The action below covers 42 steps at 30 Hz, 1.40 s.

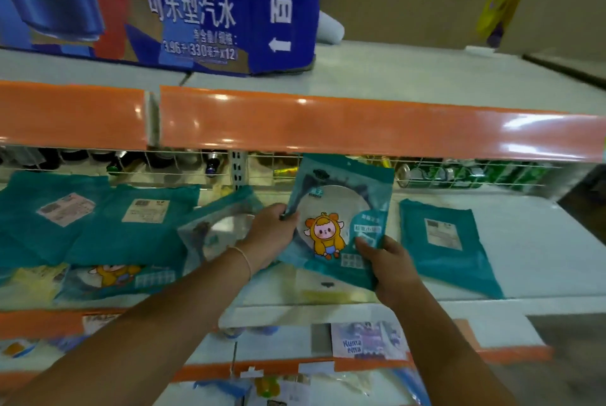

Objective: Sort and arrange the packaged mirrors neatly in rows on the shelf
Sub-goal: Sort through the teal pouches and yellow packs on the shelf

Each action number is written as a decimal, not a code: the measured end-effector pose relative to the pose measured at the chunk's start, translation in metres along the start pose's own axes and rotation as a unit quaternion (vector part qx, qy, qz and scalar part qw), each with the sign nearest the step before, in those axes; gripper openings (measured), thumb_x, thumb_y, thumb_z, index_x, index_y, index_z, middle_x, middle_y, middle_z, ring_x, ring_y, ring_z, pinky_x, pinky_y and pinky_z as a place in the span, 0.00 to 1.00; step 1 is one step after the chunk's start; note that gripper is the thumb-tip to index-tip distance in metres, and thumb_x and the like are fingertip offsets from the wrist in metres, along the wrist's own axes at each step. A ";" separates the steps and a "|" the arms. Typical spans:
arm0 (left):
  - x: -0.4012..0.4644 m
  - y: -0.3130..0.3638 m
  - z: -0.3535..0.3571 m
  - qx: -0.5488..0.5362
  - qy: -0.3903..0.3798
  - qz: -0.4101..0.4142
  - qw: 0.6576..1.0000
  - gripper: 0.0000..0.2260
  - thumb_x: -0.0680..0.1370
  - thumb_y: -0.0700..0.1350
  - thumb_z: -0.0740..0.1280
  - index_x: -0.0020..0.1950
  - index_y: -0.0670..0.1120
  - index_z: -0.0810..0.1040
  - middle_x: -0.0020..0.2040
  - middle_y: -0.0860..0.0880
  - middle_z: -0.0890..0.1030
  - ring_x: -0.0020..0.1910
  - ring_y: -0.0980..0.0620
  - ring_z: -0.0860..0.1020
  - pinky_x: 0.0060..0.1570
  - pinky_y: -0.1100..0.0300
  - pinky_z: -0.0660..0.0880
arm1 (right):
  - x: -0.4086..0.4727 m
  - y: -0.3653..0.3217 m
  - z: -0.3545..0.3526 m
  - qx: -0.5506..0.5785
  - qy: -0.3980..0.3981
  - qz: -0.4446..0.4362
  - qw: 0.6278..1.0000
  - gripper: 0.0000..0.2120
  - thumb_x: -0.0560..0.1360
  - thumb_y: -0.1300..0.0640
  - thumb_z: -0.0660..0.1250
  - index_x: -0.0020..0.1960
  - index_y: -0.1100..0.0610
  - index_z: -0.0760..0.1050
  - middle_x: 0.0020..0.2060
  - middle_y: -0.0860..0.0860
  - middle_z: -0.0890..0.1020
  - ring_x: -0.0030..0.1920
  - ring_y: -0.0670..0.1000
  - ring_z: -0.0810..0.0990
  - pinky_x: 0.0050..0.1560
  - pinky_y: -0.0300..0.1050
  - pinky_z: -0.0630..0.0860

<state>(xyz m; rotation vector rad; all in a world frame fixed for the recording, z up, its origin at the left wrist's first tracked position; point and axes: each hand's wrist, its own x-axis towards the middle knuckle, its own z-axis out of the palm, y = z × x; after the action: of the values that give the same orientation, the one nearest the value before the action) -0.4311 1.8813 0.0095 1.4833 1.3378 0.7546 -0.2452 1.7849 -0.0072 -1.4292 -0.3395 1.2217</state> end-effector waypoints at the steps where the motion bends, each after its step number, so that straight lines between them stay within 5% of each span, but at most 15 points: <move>1: 0.001 0.005 0.013 0.026 -0.008 0.007 1.000 0.10 0.81 0.48 0.64 0.50 0.42 0.79 0.47 0.40 0.82 0.41 0.48 0.78 0.40 0.56 0.74 | 0.003 -0.003 -0.013 0.001 0.017 -0.001 1.000 0.17 0.74 0.63 0.71 0.62 0.59 0.75 0.53 0.61 0.83 0.49 0.62 0.84 0.48 0.59 0.82; 4: 0.001 0.017 0.049 0.089 -0.024 0.022 0.995 0.12 0.81 0.52 0.61 0.57 0.47 0.77 0.51 0.47 0.79 0.47 0.47 0.79 0.44 0.55 0.79 | 0.013 -0.013 -0.053 0.007 0.069 -0.009 0.998 0.17 0.75 0.62 0.71 0.63 0.60 0.75 0.53 0.60 0.83 0.49 0.61 0.84 0.46 0.56 0.82; 7: -0.001 0.028 0.079 0.118 -0.047 0.036 0.991 0.12 0.81 0.53 0.60 0.59 0.49 0.75 0.50 0.47 0.80 0.42 0.46 0.81 0.33 0.56 0.77 | 0.020 -0.026 -0.092 0.017 0.109 -0.010 0.994 0.17 0.76 0.62 0.70 0.63 0.60 0.74 0.53 0.60 0.82 0.50 0.60 0.83 0.49 0.56 0.81; 10: -0.005 0.037 0.107 0.129 -0.060 0.052 0.988 0.14 0.80 0.51 0.61 0.64 0.47 0.73 0.50 0.46 0.80 0.44 0.47 0.81 0.43 0.54 0.79 | 0.029 -0.035 -0.128 0.000 0.154 -0.013 0.988 0.18 0.76 0.60 0.71 0.64 0.59 0.73 0.53 0.58 0.81 0.51 0.59 0.82 0.52 0.56 0.81; 13: -0.010 0.044 0.128 0.139 -0.071 0.072 0.985 0.14 0.81 0.49 0.61 0.65 0.46 0.72 0.44 0.47 0.80 0.43 0.46 0.80 0.43 0.54 0.77 | 0.038 -0.043 -0.153 -0.010 0.188 -0.003 0.982 0.18 0.75 0.60 0.71 0.63 0.59 0.73 0.52 0.57 0.82 0.50 0.59 0.83 0.49 0.54 0.82; 20: -0.012 0.051 0.149 0.131 -0.090 0.059 0.986 0.13 0.82 0.46 0.60 0.66 0.47 0.71 0.48 0.45 0.80 0.47 0.45 0.81 0.48 0.46 0.80 | 0.053 -0.053 -0.176 -0.066 0.195 0.016 0.978 0.16 0.74 0.57 0.73 0.60 0.60 0.76 0.50 0.57 0.83 0.48 0.58 0.84 0.52 0.56 0.82; 27: -0.013 0.049 0.156 0.146 -0.079 0.061 0.984 0.14 0.82 0.46 0.60 0.67 0.48 0.70 0.46 0.47 0.80 0.45 0.47 0.80 0.44 0.54 0.78 | 0.053 -0.057 -0.176 -0.263 0.228 -0.048 0.936 0.13 0.77 0.55 0.68 0.56 0.61 0.74 0.46 0.55 0.79 0.47 0.55 0.80 0.46 0.49 0.81; 31: -0.017 0.048 0.154 0.147 -0.069 0.074 0.984 0.16 0.81 0.45 0.61 0.69 0.48 0.69 0.46 0.49 0.80 0.44 0.51 0.79 0.39 0.61 0.73 | 0.049 -0.058 -0.162 -0.366 0.231 -0.072 0.898 0.24 0.72 0.51 0.72 0.61 0.61 0.69 0.54 0.57 0.77 0.55 0.57 0.78 0.57 0.55 0.79; 37: -0.020 0.042 0.130 0.148 -0.049 0.077 0.985 0.17 0.80 0.43 0.62 0.70 0.47 0.69 0.46 0.52 0.78 0.43 0.56 0.76 0.40 0.64 0.71 | 0.039 -0.056 -0.118 -0.409 0.190 -0.193 0.871 0.33 0.72 0.54 0.73 0.72 0.59 0.63 0.66 0.59 0.71 0.65 0.60 0.71 0.66 0.59 0.71; 42: -0.024 0.026 0.085 0.139 -0.006 0.065 0.988 0.15 0.81 0.44 0.61 0.68 0.48 0.70 0.52 0.49 0.78 0.41 0.57 0.75 0.35 0.69 0.71 | 0.027 -0.043 -0.050 -0.429 0.122 -0.276 0.851 0.29 0.73 0.55 0.69 0.71 0.60 0.66 0.61 0.61 0.75 0.59 0.61 0.74 0.60 0.58 0.74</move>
<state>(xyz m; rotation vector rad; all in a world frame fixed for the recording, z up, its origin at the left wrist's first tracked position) -0.3491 1.8392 0.0082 1.8059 1.3905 0.6595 -0.1759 1.7904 0.0062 -2.0108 -1.1316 0.3774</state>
